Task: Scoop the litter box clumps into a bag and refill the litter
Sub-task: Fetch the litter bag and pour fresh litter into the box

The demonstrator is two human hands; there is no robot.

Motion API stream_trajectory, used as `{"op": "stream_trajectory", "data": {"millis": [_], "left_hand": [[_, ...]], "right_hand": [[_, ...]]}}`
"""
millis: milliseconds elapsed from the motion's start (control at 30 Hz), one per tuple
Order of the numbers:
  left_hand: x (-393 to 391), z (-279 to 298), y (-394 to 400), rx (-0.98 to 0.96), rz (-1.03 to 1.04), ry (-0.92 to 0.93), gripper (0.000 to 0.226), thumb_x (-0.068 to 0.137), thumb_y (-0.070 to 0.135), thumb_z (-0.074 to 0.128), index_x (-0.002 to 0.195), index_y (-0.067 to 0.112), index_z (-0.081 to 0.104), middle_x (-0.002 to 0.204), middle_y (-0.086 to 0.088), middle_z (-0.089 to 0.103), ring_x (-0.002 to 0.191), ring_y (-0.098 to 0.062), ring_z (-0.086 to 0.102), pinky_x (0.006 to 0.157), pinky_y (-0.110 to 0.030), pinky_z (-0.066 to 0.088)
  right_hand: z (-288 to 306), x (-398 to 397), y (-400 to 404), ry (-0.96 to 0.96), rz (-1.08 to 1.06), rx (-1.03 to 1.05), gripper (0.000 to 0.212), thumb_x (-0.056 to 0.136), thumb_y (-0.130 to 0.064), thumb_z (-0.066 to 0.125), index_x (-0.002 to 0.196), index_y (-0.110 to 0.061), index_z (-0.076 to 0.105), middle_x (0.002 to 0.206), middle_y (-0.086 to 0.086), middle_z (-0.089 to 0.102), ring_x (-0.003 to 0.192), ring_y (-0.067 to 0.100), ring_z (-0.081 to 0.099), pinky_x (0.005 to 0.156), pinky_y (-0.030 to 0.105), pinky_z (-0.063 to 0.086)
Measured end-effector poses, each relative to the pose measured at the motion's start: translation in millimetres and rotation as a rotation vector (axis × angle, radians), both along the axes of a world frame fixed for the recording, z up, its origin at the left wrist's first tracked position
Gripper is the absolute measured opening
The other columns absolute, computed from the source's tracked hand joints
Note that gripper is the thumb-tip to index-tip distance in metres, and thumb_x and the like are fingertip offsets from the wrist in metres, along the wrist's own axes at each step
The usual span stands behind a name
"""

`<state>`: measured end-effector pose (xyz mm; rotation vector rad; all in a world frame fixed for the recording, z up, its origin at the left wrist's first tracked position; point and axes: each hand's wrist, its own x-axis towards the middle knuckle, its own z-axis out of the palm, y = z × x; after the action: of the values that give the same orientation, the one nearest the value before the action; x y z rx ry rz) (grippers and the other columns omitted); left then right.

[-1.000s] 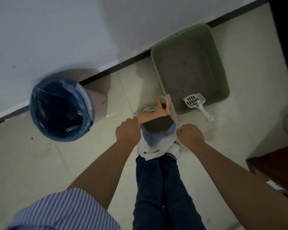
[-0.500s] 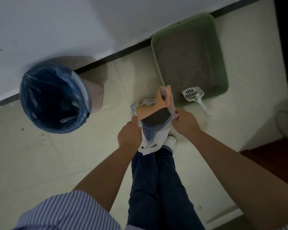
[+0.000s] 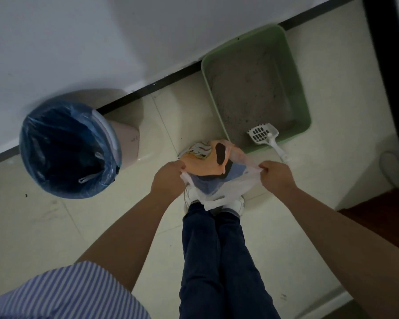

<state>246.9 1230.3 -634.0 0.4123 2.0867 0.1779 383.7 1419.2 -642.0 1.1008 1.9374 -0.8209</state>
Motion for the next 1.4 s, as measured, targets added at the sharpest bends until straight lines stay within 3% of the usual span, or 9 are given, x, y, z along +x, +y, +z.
{"op": "stream_trajectory", "data": {"millis": [133,233,333,600,800,1033,1133,1267,1400], "left_hand": [[-2,1,4,-0.239,-0.623,0.175,0.042,0.091,0.011,0.05,0.131,0.009,0.034,0.13,-0.01,0.041,0.114,-0.024,0.047,0.088,-0.03,0.04],[0,-6,14,-0.24,-0.787,0.28,0.042,0.095,0.03,0.044,0.129,0.007,0.038,0.134,-0.011,0.036,0.122,-0.027,0.037,0.098,-0.036,0.032],[5,-20,24,-0.174,-0.9,0.252,0.035,0.097,0.017,0.035,0.13,0.008,0.044,0.137,-0.011,0.037,0.128,-0.027,0.033,0.104,-0.036,0.028],[5,-27,22,-0.229,-0.618,0.11,0.042,0.097,0.01,0.034,0.138,0.006,0.028,0.133,-0.012,0.048,0.12,-0.025,0.049,0.096,-0.029,0.039],[8,-41,16,-0.315,-0.626,-0.017,0.041,0.1,0.014,0.033,0.14,0.004,0.028,0.133,-0.013,0.05,0.12,-0.027,0.051,0.1,-0.032,0.038],[1,-25,37,-0.203,-0.899,-0.029,0.054,0.099,0.044,0.023,0.136,0.008,0.039,0.134,-0.011,0.049,0.123,-0.027,0.047,0.099,-0.036,0.038],[-3,-30,39,-0.326,-0.808,-0.077,0.055,0.099,0.043,0.024,0.14,0.007,0.034,0.137,-0.012,0.047,0.126,-0.027,0.044,0.104,-0.035,0.034],[-4,-28,25,-0.336,-0.582,-0.189,0.054,0.1,0.041,0.023,0.138,0.005,0.037,0.139,-0.014,0.045,0.126,-0.028,0.044,0.106,-0.035,0.033],[8,15,24,-0.244,-0.434,-0.315,0.046,0.102,0.031,0.025,0.134,0.003,0.042,0.138,-0.016,0.045,0.125,-0.028,0.043,0.102,-0.03,0.033]], "right_hand": [[-1,6,6,0.046,-0.078,-0.053,0.034,0.094,0.002,0.037,0.121,0.005,0.056,0.121,0.023,0.061,0.109,0.037,0.06,0.099,0.034,0.043],[-6,8,3,0.079,-0.105,-0.058,0.033,0.093,0.002,0.038,0.121,0.006,0.057,0.122,0.022,0.06,0.108,0.036,0.06,0.098,0.033,0.043],[-13,7,3,0.099,-0.159,-0.055,0.033,0.093,0.001,0.038,0.119,0.005,0.058,0.118,0.022,0.063,0.106,0.036,0.061,0.095,0.033,0.043],[-22,16,17,0.065,-0.277,-0.03,0.033,0.093,0.001,0.035,0.117,0.003,0.058,0.105,0.025,0.067,0.097,0.033,0.065,0.046,-0.004,0.036],[-27,15,15,0.077,-0.296,-0.07,0.034,0.094,0.001,0.033,0.119,0.002,0.057,0.117,0.021,0.062,0.059,0.017,0.055,0.044,-0.003,0.036],[-32,20,9,0.06,-0.327,-0.078,0.034,0.091,0.004,0.035,0.116,0.004,0.059,0.117,0.022,0.062,0.069,0.023,0.056,0.047,-0.001,0.039],[-29,22,11,0.045,-0.4,-0.102,0.035,0.09,0.006,0.035,0.118,0.005,0.058,0.117,0.024,0.062,0.074,0.027,0.058,0.069,0.019,0.048],[-17,22,13,-0.021,-0.421,-0.199,0.035,0.093,0.003,0.035,0.124,0.003,0.052,0.121,0.026,0.058,0.064,0.024,0.057,0.047,0.004,0.042],[18,36,3,-0.008,-0.576,-0.271,0.037,0.095,-0.005,0.042,0.132,-0.002,0.042,0.086,0.012,0.056,0.055,0.012,0.054,0.039,0.004,0.039]]}}
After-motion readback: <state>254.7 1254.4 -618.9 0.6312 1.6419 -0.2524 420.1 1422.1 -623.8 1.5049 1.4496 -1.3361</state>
